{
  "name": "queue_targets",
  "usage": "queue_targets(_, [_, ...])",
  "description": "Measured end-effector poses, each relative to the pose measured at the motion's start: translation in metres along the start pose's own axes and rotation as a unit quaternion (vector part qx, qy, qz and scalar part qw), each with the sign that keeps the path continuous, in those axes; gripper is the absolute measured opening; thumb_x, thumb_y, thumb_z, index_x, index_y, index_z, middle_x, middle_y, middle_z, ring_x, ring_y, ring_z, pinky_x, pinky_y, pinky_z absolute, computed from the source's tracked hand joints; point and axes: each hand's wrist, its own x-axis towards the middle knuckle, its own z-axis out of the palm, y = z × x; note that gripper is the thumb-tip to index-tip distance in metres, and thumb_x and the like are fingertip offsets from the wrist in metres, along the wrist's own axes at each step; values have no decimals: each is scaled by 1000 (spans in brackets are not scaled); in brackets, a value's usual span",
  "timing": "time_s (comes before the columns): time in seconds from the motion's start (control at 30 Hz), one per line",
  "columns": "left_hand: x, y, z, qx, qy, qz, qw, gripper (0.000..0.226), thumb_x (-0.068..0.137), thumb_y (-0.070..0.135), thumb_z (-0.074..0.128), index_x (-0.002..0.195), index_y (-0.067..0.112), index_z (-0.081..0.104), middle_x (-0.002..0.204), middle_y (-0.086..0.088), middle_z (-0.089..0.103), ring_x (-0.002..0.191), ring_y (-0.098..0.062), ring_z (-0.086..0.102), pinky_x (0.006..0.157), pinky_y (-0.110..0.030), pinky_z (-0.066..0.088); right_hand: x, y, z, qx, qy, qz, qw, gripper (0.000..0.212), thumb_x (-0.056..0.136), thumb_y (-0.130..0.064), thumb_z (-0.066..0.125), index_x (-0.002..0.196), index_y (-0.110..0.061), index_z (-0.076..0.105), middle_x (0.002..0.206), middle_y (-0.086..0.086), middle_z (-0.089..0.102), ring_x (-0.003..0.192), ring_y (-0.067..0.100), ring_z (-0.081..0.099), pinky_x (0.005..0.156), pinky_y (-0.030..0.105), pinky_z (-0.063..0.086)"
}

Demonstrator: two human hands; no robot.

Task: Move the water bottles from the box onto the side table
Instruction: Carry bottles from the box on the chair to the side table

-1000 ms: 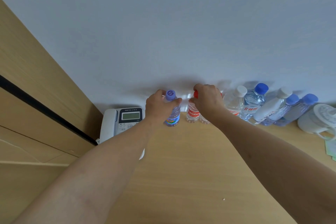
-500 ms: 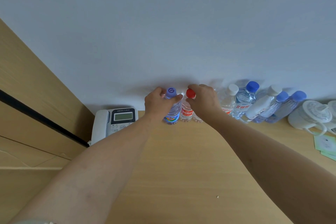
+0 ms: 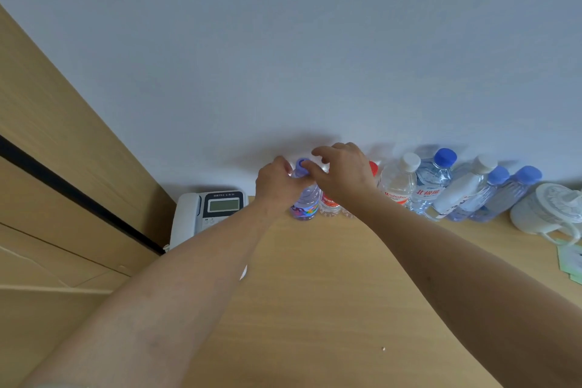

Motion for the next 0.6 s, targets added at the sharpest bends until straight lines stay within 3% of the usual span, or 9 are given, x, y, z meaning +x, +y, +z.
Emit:
queue_targets(0.13, [0,-13,-10,22,-68,49,996,50,72,34,85,116,26,65,103,2,64,98,-19,62,83,-29,48,9,-12,0,-5,-78,11,997,28,92,-40,61,99,-16,74,89,7,69,86,26,59,67,31,42])
queue_targets(0.2, [-1,-17,-13,22,-69,62,995,47,73,27,85,116,26,68,102,4,65,99,-20,63,88,-30,49,12,-18,1,-23,-97,15,995,24,92,-28,59,82,-7,67,75,8,61,77,28,54,57,30,32])
queue_targets(0.27, [-2,-19,-14,-7,-58,48,997,43,71,26,87,110,24,70,100,3,67,94,-18,64,83,-27,48,12,-23,1,-40,-108,15,993,22,92,-20,58,75,-6,57,67,4,46,73,28,47,54,31,24])
queue_targets(0.4, [-5,-19,-11,-48,-36,28,998,41,66,28,91,94,23,61,104,8,65,91,-13,58,70,-14,38,14,-24,-1,-46,-122,-2,992,19,92,-19,57,88,-3,66,79,10,54,76,27,49,62,31,29])
queue_targets(0.5, [-8,-18,-4,-61,-19,18,998,43,63,26,90,91,13,60,99,0,69,88,-22,64,71,-27,49,12,-24,-1,-25,-112,-2,993,28,88,-30,66,82,-2,64,76,7,48,72,25,45,61,32,28])
queue_targets(0.6, [-11,-14,3,-53,-8,18,998,49,61,23,89,96,9,57,95,-6,69,85,-24,62,74,-37,50,12,-22,1,-16,-96,7,995,17,88,-19,64,91,-4,70,79,7,49,73,23,43,61,31,27])
